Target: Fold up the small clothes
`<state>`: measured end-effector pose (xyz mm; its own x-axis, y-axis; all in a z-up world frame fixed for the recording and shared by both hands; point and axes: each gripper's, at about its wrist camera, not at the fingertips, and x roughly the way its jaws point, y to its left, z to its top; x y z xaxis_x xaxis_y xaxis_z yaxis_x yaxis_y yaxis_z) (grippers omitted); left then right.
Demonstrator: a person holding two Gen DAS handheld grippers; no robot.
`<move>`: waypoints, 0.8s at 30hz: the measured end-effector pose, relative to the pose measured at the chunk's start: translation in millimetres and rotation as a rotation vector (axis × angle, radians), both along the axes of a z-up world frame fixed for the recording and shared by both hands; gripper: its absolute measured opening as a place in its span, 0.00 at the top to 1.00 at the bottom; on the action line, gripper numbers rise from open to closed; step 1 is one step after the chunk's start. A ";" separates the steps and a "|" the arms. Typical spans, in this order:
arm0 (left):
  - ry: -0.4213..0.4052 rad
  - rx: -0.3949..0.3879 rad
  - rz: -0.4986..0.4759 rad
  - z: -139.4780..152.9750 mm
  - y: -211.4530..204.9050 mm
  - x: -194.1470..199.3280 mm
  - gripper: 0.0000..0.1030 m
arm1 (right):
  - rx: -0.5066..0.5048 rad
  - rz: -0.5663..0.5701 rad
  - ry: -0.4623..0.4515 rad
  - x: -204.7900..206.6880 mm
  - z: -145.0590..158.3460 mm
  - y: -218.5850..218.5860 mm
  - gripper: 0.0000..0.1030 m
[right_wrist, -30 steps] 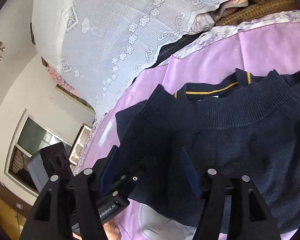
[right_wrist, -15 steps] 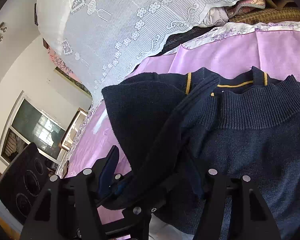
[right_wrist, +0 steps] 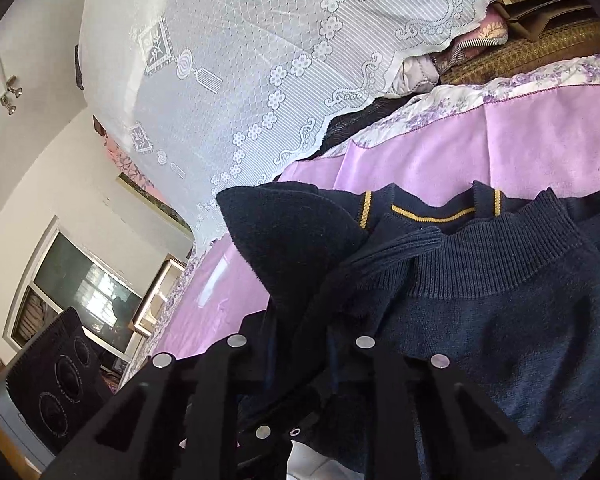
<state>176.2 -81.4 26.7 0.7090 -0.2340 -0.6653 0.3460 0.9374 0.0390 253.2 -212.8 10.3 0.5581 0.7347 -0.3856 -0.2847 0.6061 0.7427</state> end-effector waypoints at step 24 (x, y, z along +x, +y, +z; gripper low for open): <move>0.095 0.033 -0.101 -25.7 -132.1 35.4 0.67 | 0.044 -0.131 0.139 15.1 -47.7 -135.2 0.82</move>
<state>211.6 -213.5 1.0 0.6168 -0.2777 -0.7366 0.4419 0.8965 0.0321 268.4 -347.9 -37.5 0.5940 0.6770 -0.4345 -0.0984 0.5972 0.7960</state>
